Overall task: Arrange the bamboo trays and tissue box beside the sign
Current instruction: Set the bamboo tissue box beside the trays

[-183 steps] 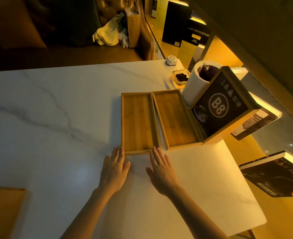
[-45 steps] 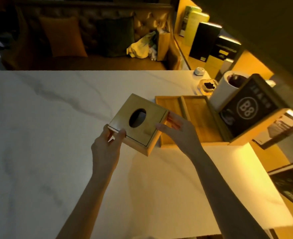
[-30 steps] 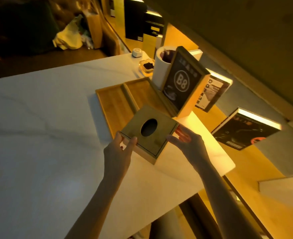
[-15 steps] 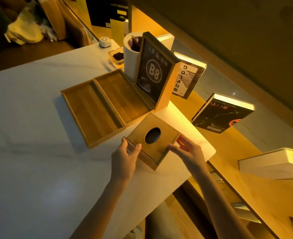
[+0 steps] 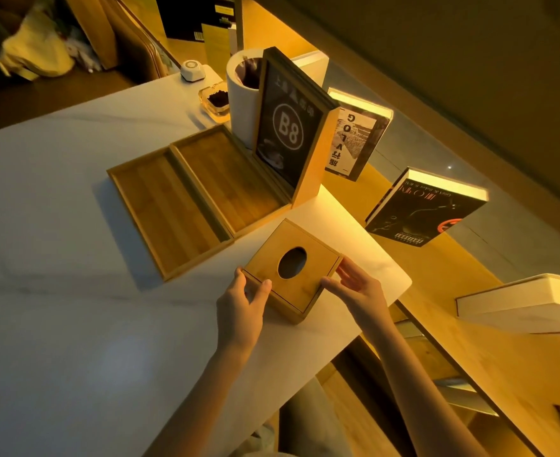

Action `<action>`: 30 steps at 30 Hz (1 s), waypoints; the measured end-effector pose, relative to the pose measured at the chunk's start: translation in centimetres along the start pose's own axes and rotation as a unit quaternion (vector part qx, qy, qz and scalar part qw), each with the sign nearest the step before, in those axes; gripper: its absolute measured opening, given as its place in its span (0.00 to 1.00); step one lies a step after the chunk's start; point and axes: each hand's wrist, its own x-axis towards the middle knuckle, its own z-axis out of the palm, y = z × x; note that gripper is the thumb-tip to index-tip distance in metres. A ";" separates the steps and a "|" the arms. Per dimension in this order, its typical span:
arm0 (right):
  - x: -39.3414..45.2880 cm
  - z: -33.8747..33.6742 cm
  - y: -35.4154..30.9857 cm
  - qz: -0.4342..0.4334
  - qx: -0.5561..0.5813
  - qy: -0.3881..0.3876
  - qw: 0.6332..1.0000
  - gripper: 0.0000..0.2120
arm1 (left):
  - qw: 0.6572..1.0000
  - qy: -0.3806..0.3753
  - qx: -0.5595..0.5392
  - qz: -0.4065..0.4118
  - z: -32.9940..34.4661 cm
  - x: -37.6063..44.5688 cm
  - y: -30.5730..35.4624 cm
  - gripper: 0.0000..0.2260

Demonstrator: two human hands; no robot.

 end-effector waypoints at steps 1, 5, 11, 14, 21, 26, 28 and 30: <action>0.0 -0.1 0.1 0.001 0.002 -0.005 1.000 0.27 | 1.000 -0.004 0.002 -0.001 0.1 0.0 -0.1 0.26; 0.3 -0.1 0.0 0.009 -0.020 -0.008 1.000 0.29 | 1.000 -0.005 0.008 0.008 0.5 -0.3 -0.3 0.28; -0.1 0.6 0.9 -0.146 -0.283 0.044 0.947 0.30 | 0.972 0.042 0.187 0.138 1.6 -2.3 -0.3 0.29; -0.4 1.3 2.2 -0.170 -0.405 0.009 0.898 0.30 | 0.971 0.006 0.204 0.128 2.0 -2.7 -0.6 0.34; -0.7 2.1 2.6 -0.151 -0.432 0.022 0.889 0.30 | 0.963 -0.019 0.221 0.151 1.7 -2.2 -1.9 0.31; -1.6 3.4 2.6 -0.129 -0.424 0.060 0.894 0.26 | 0.963 -0.048 0.210 0.162 0.9 -1.1 -2.1 0.32; -1.9 4.1 2.7 -0.117 -0.420 0.074 0.897 0.27 | 0.962 -0.059 0.206 0.168 0.6 -0.7 -2.2 0.31; -2.2 4.6 2.6 -0.110 -0.410 0.085 0.901 0.27 | 0.961 -0.072 0.203 0.174 0.2 -0.3 -2.2 0.32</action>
